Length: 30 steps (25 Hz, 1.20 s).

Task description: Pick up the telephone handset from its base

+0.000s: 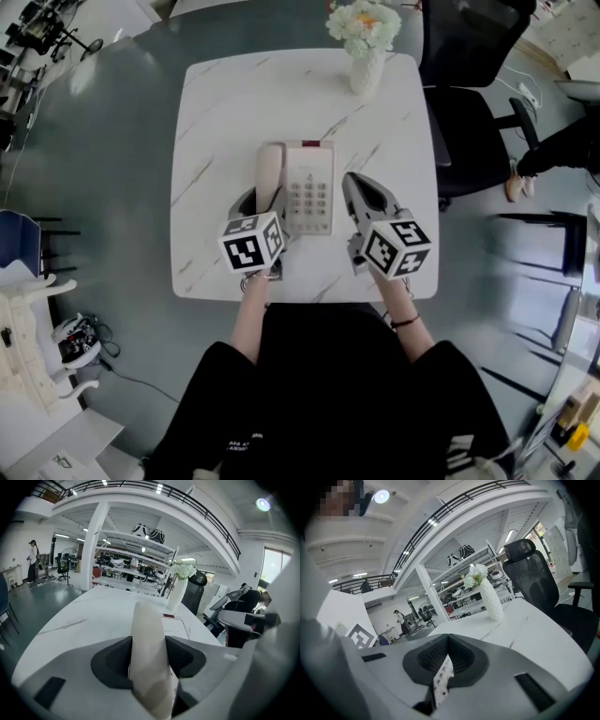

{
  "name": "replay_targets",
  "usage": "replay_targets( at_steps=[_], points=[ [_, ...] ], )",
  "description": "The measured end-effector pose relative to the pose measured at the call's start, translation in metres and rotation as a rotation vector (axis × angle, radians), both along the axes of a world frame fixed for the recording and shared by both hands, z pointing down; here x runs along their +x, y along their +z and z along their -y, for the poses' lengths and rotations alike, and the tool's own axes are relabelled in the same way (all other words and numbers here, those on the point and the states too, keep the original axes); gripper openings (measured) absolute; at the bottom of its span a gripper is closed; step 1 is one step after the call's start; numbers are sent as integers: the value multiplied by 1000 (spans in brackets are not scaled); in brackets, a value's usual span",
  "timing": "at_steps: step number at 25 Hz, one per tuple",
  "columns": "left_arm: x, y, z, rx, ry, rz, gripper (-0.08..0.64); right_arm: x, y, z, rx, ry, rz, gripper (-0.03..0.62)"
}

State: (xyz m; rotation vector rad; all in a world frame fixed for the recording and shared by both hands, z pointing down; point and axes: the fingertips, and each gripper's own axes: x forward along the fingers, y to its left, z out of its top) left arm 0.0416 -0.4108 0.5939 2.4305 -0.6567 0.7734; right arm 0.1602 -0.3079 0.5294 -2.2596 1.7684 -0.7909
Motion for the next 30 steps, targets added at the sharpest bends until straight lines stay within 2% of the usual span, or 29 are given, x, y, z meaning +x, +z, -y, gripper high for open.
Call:
replay_targets(
  at_steps=[7,20,24,30],
  points=[
    [-10,-29,-10,7,-8,-87,207,-8,-10,-5,8,-17,-8,-9],
    [-27,-91,-24,54,-3,-223,207,-7,-48,-12,127,-51,-31,-9],
    [-34,-110,-26,69,-15,-272,207,-13,-69,-12,192,-96,-73,-9],
    [-50,-134,-28,103,-19,-301,207,-17,-96,-12,253,-150,-152,-9]
  ],
)
